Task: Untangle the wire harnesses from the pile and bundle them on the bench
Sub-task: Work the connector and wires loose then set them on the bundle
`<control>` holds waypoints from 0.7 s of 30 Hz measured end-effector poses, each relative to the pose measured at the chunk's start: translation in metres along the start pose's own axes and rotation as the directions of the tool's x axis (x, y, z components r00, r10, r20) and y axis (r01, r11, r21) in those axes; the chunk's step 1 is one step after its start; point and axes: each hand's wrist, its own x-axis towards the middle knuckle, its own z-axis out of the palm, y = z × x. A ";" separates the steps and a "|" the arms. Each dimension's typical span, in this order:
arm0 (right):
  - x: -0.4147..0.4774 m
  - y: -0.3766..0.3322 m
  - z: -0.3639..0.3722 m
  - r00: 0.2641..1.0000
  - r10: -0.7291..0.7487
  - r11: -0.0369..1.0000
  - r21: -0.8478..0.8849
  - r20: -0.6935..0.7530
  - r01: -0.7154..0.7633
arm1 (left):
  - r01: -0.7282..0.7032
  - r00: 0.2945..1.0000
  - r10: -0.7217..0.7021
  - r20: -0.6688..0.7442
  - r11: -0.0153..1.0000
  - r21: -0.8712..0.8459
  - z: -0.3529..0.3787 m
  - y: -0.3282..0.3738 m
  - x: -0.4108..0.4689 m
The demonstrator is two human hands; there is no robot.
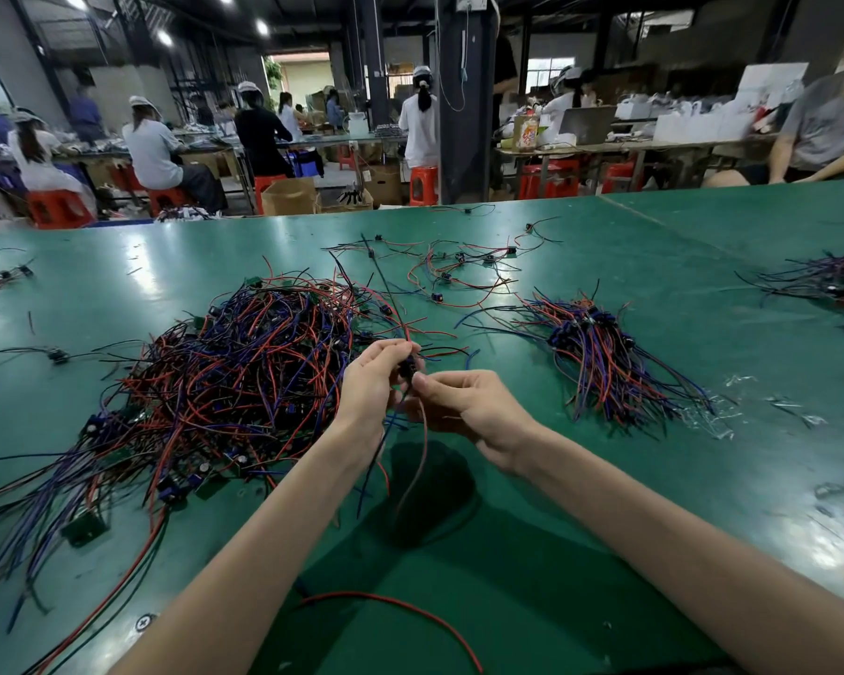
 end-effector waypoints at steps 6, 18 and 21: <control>-0.001 0.000 -0.002 0.983 0.183 0.968 0.169 0.029 -0.185 | 0.024 0.999 -0.025 0.033 0.998 0.052 0.003 -0.005 -0.003; 0.001 -0.003 -0.011 0.986 -0.037 0.982 -0.191 -0.163 0.005 | 0.060 0.972 -0.101 0.211 0.980 0.191 -0.007 -0.007 0.003; 0.004 0.000 -0.012 0.978 -0.139 0.929 -0.364 -0.153 0.075 | 0.053 0.979 -0.095 0.180 0.973 0.225 -0.006 -0.011 0.002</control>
